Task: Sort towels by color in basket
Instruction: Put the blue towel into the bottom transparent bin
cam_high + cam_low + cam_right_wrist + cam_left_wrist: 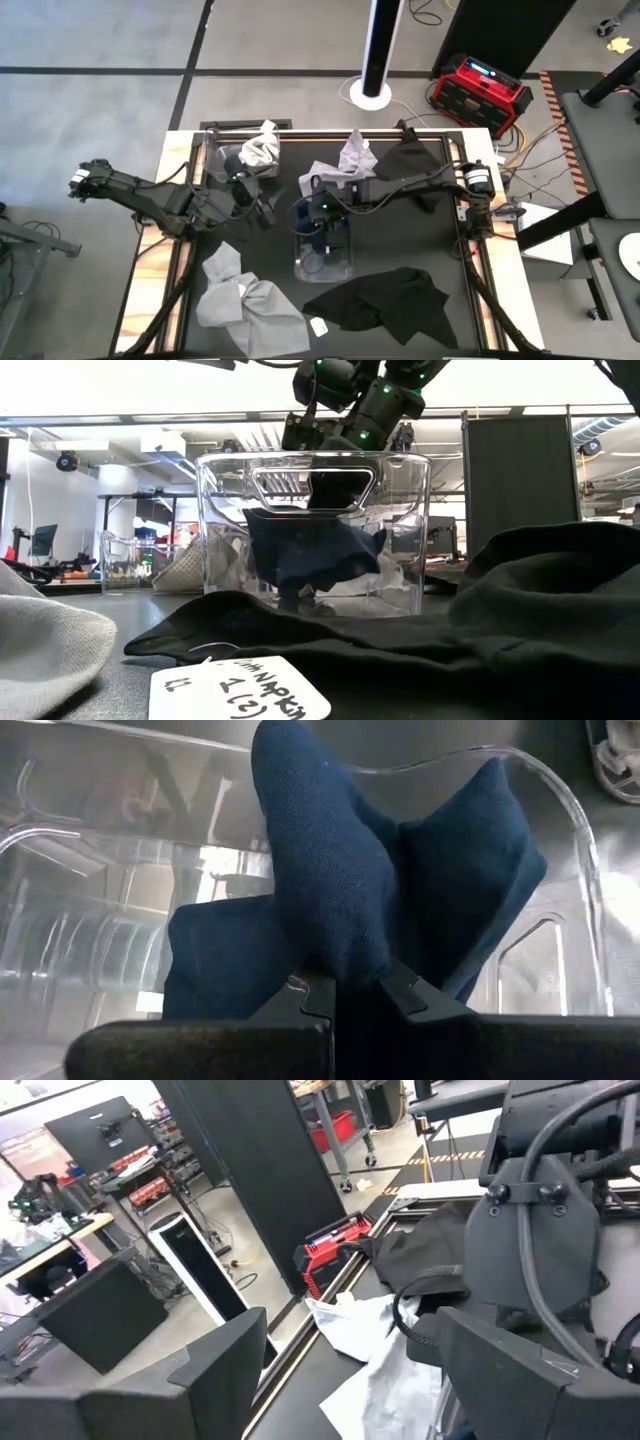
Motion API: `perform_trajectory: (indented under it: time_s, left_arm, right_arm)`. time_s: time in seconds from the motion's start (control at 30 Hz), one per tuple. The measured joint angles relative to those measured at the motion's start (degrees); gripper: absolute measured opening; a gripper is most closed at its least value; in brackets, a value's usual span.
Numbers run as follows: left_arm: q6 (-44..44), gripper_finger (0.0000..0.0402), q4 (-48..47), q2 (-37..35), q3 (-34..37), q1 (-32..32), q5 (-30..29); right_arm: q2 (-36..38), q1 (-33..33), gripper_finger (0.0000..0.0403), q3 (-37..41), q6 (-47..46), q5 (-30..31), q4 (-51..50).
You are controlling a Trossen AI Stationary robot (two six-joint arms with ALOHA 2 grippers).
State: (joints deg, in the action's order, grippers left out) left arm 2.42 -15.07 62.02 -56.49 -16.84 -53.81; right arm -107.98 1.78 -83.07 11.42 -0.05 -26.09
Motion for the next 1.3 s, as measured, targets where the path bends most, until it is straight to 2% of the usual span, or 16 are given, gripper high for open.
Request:
perform_trajectory:
  time_s: [0.5,0.97,1.13,1.3]
  left_arm:
    - [-0.03,0.0276,-0.03,-0.02,0.0,0.0,0.86]
    - [-0.23,0.0276,-0.03,-0.02,0.0,0.0,0.86]
    - [-0.24,0.0276,-0.03,0.0,0.0,0.0,0.86]
    - [-0.24,0.0276,0.01,0.06,0.02,0.0,0.84]
  right_arm:
    - [0.04,0.02,0.0072,4.06,0.17,0.0,4.27]
    - [0.75,0.02,0.021,4.11,-1.45,0.04,3.19]
    - [2.27,0.02,0.024,3.53,-1.4,0.11,-0.6]
    - [4.54,0.02,0.0253,2.31,-1.35,1.78,-4.37]
